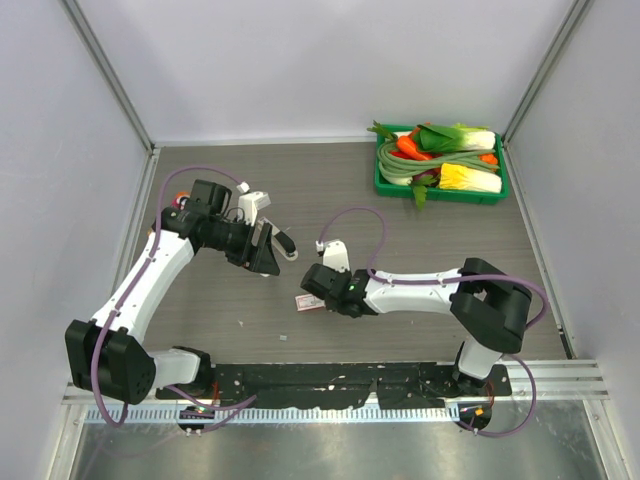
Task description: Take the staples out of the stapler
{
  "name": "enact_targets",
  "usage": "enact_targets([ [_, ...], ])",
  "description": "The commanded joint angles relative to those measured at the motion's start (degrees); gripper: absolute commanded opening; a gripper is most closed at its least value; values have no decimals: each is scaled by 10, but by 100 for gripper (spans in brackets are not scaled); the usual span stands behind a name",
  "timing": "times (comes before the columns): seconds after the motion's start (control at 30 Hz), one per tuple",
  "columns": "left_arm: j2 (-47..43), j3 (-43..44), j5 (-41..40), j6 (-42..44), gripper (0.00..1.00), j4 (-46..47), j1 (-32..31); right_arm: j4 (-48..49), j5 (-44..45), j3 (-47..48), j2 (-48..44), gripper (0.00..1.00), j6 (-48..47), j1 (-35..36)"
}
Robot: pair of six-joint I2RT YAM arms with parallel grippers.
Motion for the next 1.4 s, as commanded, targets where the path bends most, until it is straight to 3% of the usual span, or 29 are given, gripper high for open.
enact_targets([
  [0.0, -16, 1, 13, 9, 71, -3, -1, 8, 14, 23, 1, 1, -10, 0],
  [0.8, -9, 5, 17, 6, 71, -2, -2, 25, 54, -7, -55, 1, -11, 16],
  [1.17, -12, 3, 15, 9, 70, -3, -2, -6, 54, 5, -16, 22, -4, 16],
  [1.37, -11, 5, 15, 11, 71, -5, -1, -20, 52, 25, 6, 24, -7, 16],
])
